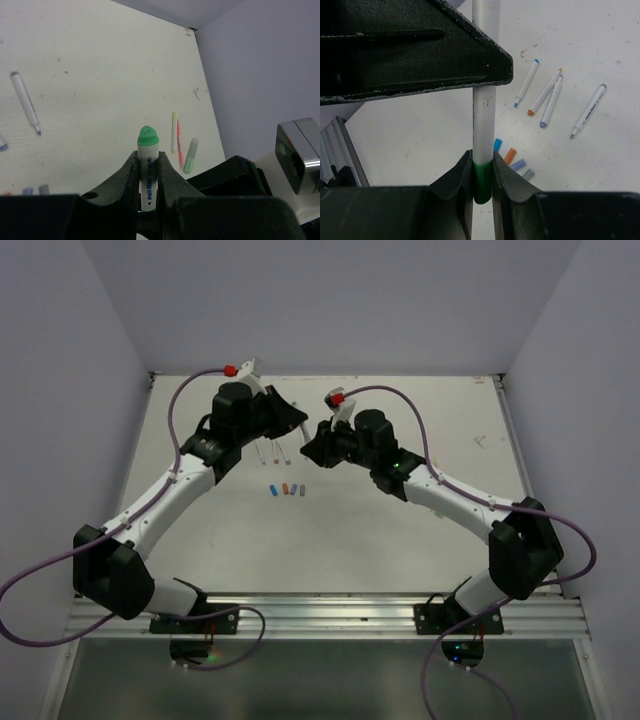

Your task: Open the pen caps

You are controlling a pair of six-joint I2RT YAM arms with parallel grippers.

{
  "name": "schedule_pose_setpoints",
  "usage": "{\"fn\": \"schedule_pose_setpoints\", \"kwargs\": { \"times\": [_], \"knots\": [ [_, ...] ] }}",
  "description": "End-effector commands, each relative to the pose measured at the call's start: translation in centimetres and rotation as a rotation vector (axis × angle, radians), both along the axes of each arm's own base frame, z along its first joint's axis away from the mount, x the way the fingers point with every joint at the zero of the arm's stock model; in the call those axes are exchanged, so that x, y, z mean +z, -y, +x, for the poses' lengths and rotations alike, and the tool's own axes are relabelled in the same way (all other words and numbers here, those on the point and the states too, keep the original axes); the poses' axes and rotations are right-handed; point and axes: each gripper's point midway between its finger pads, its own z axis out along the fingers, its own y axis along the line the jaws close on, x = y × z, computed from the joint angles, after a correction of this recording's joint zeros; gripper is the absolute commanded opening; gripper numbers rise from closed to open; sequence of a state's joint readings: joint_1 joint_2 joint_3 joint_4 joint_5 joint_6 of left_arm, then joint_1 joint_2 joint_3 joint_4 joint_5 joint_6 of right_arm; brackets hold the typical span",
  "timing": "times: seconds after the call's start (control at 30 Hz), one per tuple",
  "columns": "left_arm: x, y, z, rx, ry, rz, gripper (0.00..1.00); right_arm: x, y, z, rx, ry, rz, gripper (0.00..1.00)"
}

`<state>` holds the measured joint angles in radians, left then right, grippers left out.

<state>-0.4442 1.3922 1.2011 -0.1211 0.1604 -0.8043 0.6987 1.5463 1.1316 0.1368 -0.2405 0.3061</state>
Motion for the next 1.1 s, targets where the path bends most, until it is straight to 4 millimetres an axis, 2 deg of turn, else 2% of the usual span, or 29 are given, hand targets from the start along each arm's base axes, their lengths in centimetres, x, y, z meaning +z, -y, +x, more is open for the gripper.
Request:
{"fn": "schedule_pose_setpoints", "kwargs": {
  "times": [0.0,0.3,0.6,0.87,1.07],
  "knots": [
    [8.0,-2.6,3.4,0.149,0.230,-0.111,0.00,-4.9,1.4,-2.9,0.049,-0.132,-0.083,0.00],
    [13.7,-5.9,6.0,0.335,0.389,-0.168,0.00,-10.0,3.0,-5.8,0.071,-0.231,-0.131,0.00],
    [16.9,-8.2,6.5,0.459,0.459,-0.195,0.00,-13.8,4.1,-7.8,0.076,-0.300,-0.144,0.00],
    [19.7,-10.0,6.7,0.536,0.518,-0.224,0.00,-14.7,4.7,-9.0,0.098,-0.315,-0.159,0.00],
    [19.6,-10.4,7.1,0.556,0.518,-0.221,0.00,-14.6,5.2,-9.8,0.105,-0.317,-0.157,0.00]
  ]
}}
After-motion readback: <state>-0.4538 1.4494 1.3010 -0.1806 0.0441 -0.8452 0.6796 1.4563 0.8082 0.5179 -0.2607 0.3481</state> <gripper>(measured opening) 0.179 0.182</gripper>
